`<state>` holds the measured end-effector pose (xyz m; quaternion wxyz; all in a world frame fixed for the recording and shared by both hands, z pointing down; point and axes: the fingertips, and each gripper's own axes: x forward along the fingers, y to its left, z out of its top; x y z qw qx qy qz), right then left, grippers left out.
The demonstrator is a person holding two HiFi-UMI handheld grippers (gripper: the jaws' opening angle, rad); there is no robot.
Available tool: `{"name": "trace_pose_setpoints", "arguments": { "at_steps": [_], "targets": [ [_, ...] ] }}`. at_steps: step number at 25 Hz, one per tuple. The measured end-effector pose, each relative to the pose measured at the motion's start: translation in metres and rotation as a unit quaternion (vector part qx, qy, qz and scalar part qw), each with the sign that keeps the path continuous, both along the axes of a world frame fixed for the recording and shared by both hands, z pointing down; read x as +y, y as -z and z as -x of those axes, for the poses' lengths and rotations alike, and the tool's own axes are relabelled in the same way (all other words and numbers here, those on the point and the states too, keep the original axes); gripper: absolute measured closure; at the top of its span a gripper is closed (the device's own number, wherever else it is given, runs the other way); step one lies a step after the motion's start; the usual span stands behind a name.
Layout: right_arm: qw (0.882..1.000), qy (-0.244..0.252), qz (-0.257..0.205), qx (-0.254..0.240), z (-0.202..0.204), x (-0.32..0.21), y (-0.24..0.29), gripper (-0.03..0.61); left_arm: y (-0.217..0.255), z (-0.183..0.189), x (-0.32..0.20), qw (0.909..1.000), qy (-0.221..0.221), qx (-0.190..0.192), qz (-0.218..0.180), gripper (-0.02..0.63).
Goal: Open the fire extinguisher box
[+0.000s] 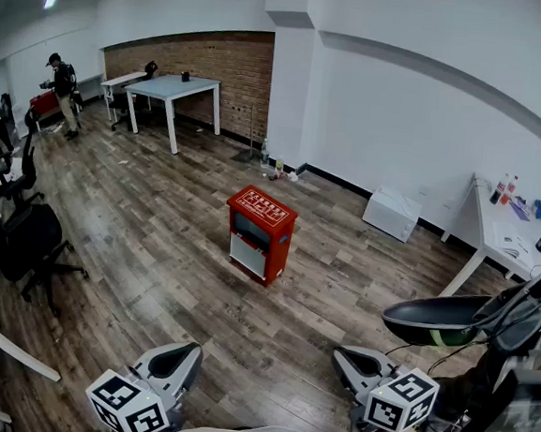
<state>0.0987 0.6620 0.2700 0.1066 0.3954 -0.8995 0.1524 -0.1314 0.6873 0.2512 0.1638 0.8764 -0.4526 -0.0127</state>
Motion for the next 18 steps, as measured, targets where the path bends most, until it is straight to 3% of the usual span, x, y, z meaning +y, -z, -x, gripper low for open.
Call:
{"name": "trace_pose_setpoints", "arguments": {
  "at_steps": [14,18],
  "targets": [
    [1.000,-0.001,0.009,-0.005,0.0063,0.0060,-0.0048,0.569,-0.0042,0.0081,0.0063,1.0000,0.002,0.003,0.002,0.609],
    [0.999,0.002,0.003,-0.044,0.0095,0.0071,0.0014,0.569,-0.0037,0.0087,0.0064,1.0000,0.000,0.002,0.002,0.609]
  ]
}}
